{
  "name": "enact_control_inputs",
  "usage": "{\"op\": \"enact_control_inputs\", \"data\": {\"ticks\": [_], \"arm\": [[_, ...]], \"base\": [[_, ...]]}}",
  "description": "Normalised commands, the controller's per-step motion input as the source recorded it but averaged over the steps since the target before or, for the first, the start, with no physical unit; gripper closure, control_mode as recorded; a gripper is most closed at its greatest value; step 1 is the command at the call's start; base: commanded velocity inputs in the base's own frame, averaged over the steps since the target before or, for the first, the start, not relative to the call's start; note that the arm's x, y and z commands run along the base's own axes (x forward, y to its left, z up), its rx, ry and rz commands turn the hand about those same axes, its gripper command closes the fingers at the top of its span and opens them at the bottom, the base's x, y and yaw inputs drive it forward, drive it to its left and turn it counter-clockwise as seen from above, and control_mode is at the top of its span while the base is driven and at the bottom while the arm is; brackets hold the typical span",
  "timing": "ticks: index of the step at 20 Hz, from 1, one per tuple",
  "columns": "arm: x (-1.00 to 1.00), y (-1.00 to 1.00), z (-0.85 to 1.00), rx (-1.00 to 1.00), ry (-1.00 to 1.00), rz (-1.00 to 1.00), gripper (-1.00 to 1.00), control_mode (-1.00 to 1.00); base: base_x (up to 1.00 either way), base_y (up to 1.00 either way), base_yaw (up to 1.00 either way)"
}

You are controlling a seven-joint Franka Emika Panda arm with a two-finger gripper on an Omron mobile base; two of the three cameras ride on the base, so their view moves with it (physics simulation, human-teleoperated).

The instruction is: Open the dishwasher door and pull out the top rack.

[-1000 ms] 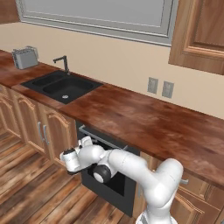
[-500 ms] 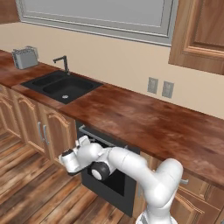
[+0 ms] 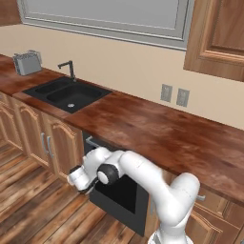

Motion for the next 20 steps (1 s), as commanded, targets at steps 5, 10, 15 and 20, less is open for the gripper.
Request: {"op": "enact_control_inputs", "data": {"ticks": [5,10,15,20], "arm": [[-0.31,-0.30,0.54,0.02,-0.13,0.31,-1.00,-1.00],[-0.41,-0.23,0.59,0.02,-0.13,0.28,-1.00,-1.00],[-0.01,-0.56,0.55,0.22,0.01,0.10,-1.00,-1.00],[0.24,-0.48,-0.01,0.26,0.04,0.06,-1.00,-1.00]], "base": [[0.00,0.00,0.00],[0.00,0.00,0.00],[0.00,0.00,0.00],[0.00,0.00,0.00]]}}
